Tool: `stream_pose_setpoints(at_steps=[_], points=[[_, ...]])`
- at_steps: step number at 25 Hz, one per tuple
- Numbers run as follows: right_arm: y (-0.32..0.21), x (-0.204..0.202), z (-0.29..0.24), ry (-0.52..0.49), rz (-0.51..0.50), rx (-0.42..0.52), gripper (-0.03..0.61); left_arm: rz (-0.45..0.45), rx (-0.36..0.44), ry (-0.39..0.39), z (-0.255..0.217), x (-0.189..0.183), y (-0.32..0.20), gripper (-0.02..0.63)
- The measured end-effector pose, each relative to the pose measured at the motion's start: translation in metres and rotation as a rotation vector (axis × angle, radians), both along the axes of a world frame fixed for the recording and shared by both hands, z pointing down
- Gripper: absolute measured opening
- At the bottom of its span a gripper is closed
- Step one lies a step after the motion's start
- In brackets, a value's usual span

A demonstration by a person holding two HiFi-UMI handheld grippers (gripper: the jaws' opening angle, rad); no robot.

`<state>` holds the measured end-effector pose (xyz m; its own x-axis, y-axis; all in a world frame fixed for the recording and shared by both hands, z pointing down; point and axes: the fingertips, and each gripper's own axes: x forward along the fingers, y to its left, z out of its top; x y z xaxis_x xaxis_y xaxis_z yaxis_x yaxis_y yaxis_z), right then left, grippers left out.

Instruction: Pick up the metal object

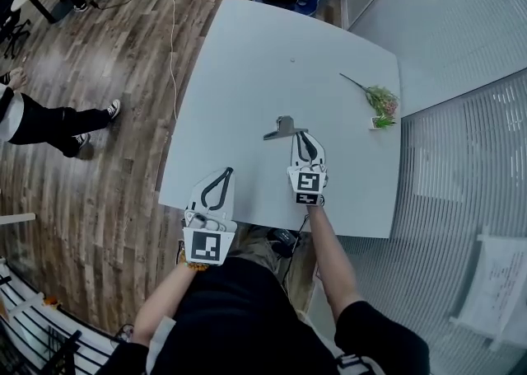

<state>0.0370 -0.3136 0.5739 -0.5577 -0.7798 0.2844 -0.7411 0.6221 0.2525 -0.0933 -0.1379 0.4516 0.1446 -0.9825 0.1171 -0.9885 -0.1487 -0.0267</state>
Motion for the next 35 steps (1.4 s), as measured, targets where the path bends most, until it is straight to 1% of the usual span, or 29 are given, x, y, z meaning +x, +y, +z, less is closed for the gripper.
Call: stream_pose_setpoints(at_steps=[5,12,14,17,19,22,25,27,35], points=[[-0.017,0.0,0.034,0.037,-0.003,-0.046,0.048,-0.005,-0.01,-0.021,0.007,0.001,-0.001,0.005],[-0.038,0.0,0.075,0.06,0.035,-0.136,0.067,-0.007,-0.042,-0.018,0.015,-0.007,0.0,0.005],[-0.044,-0.003,0.087,0.066,0.042,-0.158,0.081,-0.007,-0.044,-0.031,0.019,-0.012,0.0,0.005],[-0.049,-0.004,0.099,0.075,0.053,-0.184,0.104,-0.018,-0.044,-0.028,0.022,-0.017,0.002,0.005],[-0.052,-0.005,0.105,0.076,0.055,-0.2,0.12,-0.023,-0.06,-0.035,0.023,-0.019,0.002,0.005],[-0.063,-0.007,0.113,0.069,0.07,-0.223,0.143,-0.032,-0.067,-0.029,0.024,-0.022,-0.002,0.005],[-0.066,-0.008,0.129,0.046,0.086,-0.266,0.162,-0.04,-0.063,-0.023,0.025,-0.023,-0.003,0.005],[-0.067,-0.005,0.14,0.029,0.1,-0.293,0.187,-0.036,-0.066,-0.031,0.026,-0.022,-0.002,0.005],[-0.08,-0.005,0.169,0.032,0.123,-0.359,0.282,-0.05,-0.092,-0.036,0.036,-0.026,0.0,0.005]])
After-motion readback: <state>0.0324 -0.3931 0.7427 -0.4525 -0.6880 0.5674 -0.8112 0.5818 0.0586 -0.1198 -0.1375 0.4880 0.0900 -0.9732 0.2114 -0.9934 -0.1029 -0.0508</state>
